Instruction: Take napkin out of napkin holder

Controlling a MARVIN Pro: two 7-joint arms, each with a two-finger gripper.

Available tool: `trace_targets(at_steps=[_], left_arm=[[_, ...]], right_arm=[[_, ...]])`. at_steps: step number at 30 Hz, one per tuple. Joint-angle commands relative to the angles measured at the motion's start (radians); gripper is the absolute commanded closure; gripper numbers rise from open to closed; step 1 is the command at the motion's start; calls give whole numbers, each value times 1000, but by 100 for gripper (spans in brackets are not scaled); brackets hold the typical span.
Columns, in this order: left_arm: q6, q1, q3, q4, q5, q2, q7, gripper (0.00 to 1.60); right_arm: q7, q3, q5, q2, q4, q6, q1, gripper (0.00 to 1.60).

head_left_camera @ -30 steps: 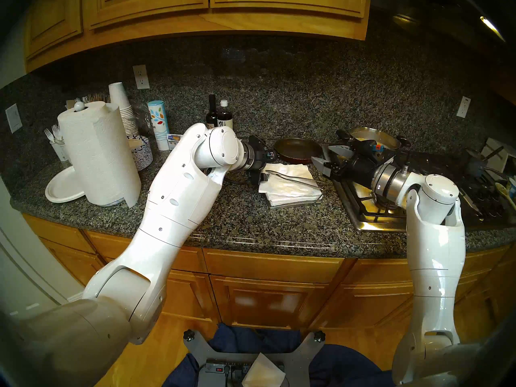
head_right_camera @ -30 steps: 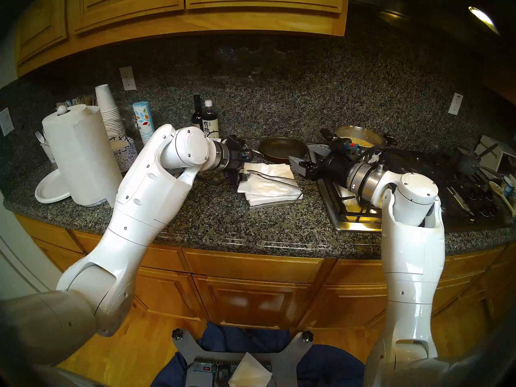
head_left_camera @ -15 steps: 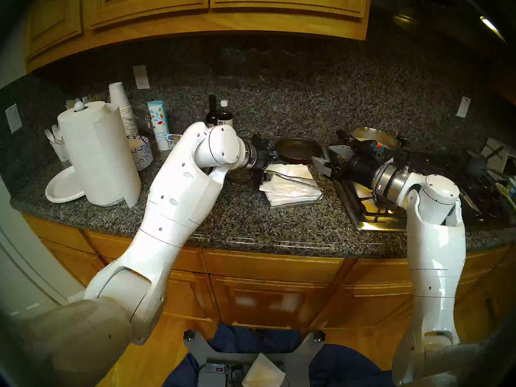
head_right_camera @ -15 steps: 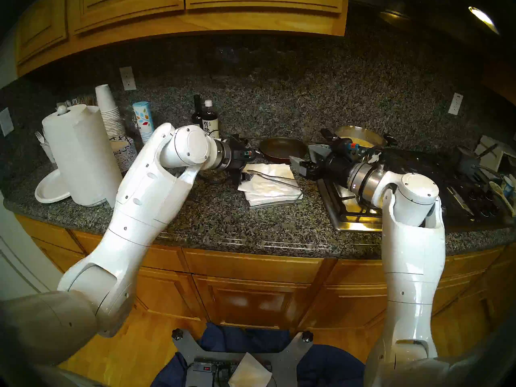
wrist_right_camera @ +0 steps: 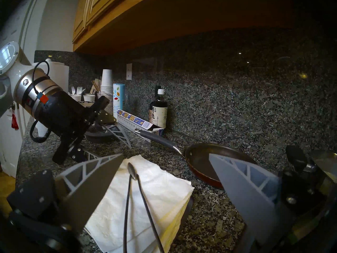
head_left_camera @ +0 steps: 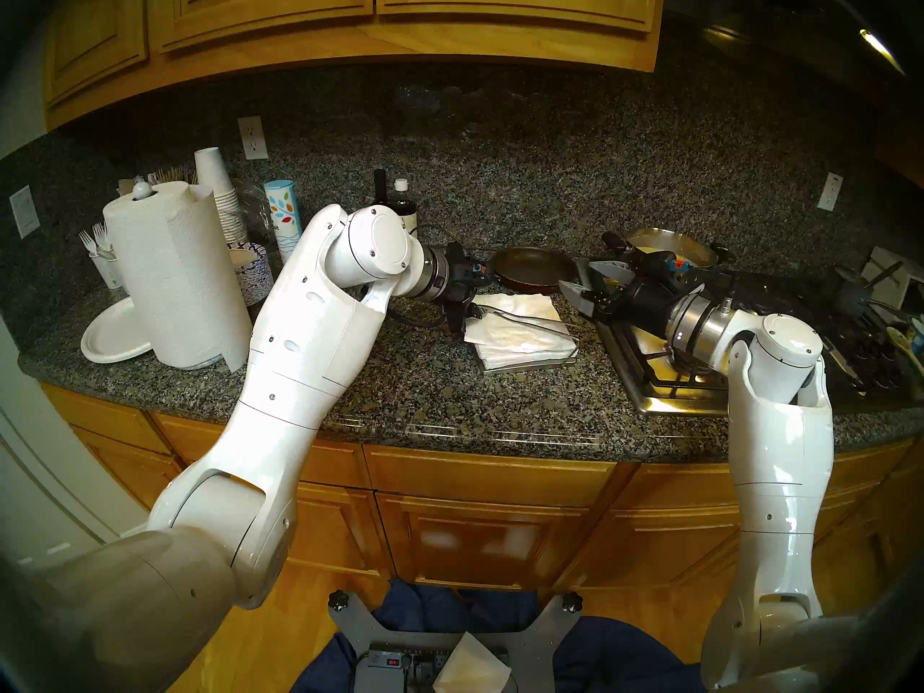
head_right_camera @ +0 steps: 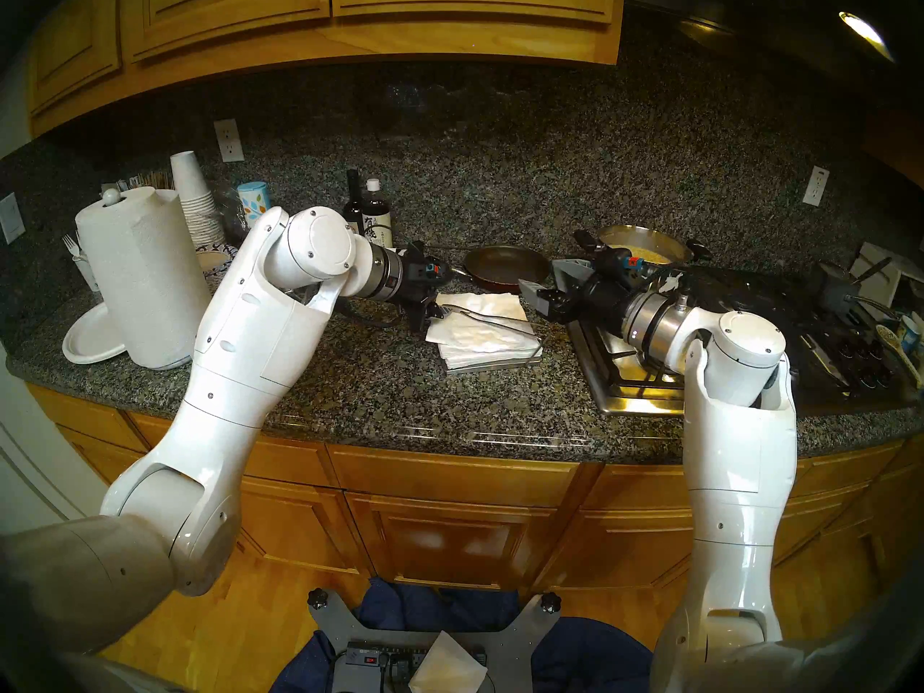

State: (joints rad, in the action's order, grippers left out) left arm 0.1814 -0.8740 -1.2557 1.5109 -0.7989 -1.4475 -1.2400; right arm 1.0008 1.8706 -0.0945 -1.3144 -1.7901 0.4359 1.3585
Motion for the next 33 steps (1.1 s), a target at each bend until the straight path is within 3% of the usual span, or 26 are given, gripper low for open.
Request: trace_targets(at_steps=[1, 5, 16, 24, 31, 33], left_arm=[[-18, 75, -22, -33, 30, -31, 4, 68], [-24, 82, -25, -55, 31, -37, 9, 74], [-44, 112, -28, -117, 36, -58, 22, 67], [-60, 128, -12, -154, 19, -56, 21, 82], [-67, 126, -7, -153, 16, -50, 8, 79], [-68, 123, -7, -150, 15, -49, 5, 65]], right_arm=[[0, 6, -8, 0, -28, -3, -20, 0], [0, 8, -8, 0, -28, -4, -20, 0], [1, 9, -7, 1, -26, -4, -20, 0], [1, 10, -8, 0, -26, -4, -22, 0], [1, 11, -8, -1, -26, -4, -21, 0], [1, 11, -8, -2, -26, -4, -21, 0]])
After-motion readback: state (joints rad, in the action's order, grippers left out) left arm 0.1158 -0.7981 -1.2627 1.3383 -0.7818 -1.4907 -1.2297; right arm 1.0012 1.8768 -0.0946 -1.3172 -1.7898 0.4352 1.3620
